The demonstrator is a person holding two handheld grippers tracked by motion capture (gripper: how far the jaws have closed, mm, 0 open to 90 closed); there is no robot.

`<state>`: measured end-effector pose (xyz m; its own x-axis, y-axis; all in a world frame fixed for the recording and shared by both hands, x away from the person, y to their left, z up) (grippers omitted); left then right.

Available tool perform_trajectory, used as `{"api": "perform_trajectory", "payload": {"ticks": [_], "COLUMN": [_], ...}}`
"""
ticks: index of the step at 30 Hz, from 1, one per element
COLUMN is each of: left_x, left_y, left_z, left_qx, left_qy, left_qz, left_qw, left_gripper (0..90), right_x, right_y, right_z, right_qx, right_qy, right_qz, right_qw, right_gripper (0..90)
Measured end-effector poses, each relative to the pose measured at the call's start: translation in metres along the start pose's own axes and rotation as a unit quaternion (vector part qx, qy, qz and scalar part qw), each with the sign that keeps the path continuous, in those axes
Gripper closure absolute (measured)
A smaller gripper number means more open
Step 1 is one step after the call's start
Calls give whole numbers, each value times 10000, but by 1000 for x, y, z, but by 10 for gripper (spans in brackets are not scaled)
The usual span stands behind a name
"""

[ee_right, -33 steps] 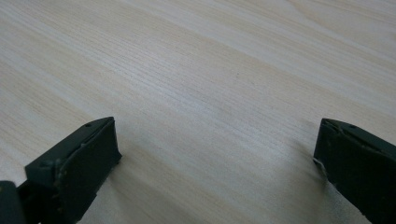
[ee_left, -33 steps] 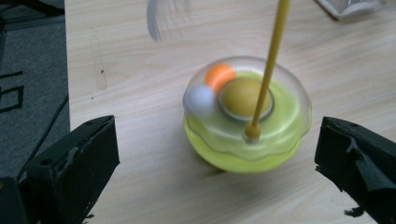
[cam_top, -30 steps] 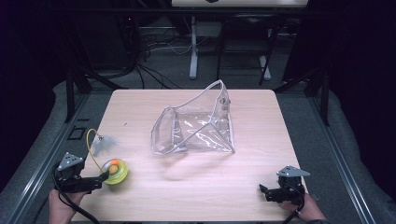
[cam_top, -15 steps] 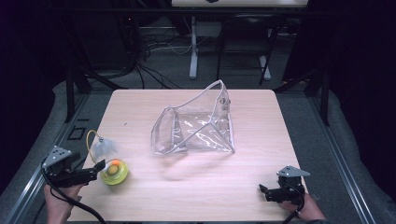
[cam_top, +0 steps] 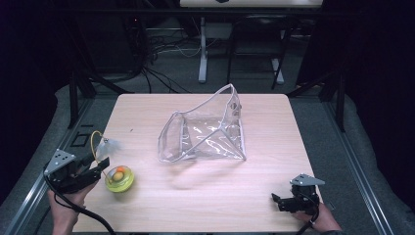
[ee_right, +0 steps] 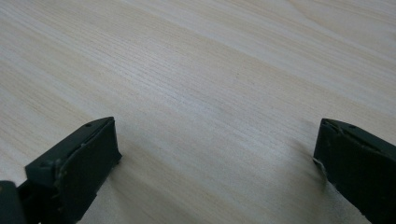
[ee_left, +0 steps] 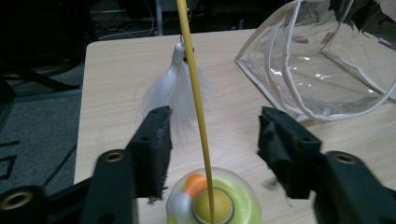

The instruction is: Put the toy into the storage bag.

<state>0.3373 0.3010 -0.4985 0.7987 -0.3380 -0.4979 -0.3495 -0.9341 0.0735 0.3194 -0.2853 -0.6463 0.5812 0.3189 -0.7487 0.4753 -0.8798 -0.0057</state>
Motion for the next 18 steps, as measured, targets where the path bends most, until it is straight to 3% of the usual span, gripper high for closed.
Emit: {"api": "perform_trajectory", "payload": {"ticks": [1,3,6,9,11,18], "left_x": [-1,-2,-7,-9,-10,-11], "left_y": [0,0,-1,-1,0,0], "left_z": [-1,-1,-3,-4,-5,-7], "left_qx": [25,45,86,107,142,355], "left_qy": [22,26,83,114,184,47], "left_qz": [30,39,71,91,108,171], "left_qw": [10000,10000,9999,9998,9997,9992], "left_gripper": [550,577,706,758,847,882], "right_x": [0,0,0,0,0,0], "right_y": [0,0,0,0,0,0], "right_z": [0,0,0,0,0,0], "right_qx": [8,-2,7,1,4,4], "right_qy": [9,-2,5,-3,2,1], "right_qz": [5,17,8,4,10,10], "right_qw": [10000,10000,10000,10000,10000,10000], "right_gripper": [0,0,0,0,0,0]}}
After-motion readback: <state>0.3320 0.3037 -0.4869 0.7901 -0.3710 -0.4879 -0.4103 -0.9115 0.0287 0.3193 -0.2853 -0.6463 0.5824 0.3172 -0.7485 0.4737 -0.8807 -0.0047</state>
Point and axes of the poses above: each handheld gripper's, and its own axes: x roughly forward along the jaws, z roughly out of its underside, y roughly to its right, the point moved 8 cm from there along x, roughly forward along the jaws, and after that the axes turned 4 degrees about -y, right-handed, at the moved point
